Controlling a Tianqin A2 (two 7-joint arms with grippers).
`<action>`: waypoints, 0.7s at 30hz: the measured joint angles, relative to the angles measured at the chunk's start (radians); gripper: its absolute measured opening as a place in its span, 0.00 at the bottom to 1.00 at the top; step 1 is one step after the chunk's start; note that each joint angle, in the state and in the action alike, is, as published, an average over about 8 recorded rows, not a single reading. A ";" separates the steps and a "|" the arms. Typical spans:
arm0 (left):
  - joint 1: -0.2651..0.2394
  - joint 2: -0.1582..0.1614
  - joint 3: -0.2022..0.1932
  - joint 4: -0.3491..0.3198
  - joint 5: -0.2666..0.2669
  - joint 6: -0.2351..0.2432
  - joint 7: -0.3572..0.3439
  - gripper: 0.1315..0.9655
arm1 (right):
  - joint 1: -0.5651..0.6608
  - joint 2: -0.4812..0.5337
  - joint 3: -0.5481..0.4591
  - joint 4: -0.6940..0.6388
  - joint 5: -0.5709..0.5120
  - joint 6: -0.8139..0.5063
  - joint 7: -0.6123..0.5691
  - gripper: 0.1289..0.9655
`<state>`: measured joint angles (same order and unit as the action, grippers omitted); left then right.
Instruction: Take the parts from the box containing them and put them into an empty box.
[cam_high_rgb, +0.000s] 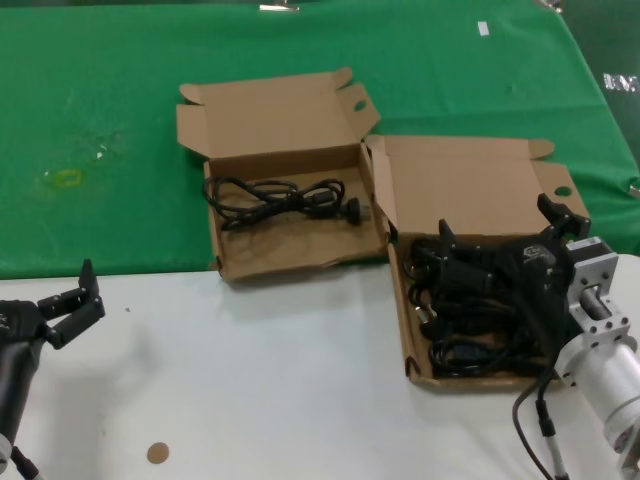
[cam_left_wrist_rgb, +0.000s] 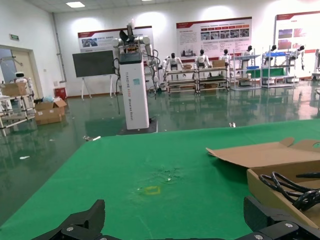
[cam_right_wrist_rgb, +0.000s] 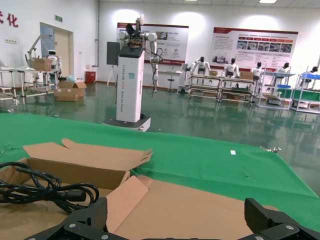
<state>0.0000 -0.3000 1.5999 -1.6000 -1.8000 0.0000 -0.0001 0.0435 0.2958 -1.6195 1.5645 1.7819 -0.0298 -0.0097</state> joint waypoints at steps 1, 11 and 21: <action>0.000 0.000 0.000 0.000 0.000 0.000 0.000 1.00 | 0.000 0.000 0.000 0.000 0.000 0.000 0.000 1.00; 0.000 0.000 0.000 0.000 0.000 0.000 0.000 1.00 | 0.000 0.000 0.000 0.000 0.000 0.000 0.000 1.00; 0.000 0.000 0.000 0.000 0.000 0.000 0.000 1.00 | 0.000 0.000 0.000 0.000 0.000 0.000 0.000 1.00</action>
<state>0.0000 -0.3000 1.6000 -1.6000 -1.8000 0.0000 -0.0001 0.0434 0.2958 -1.6195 1.5645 1.7819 -0.0297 -0.0097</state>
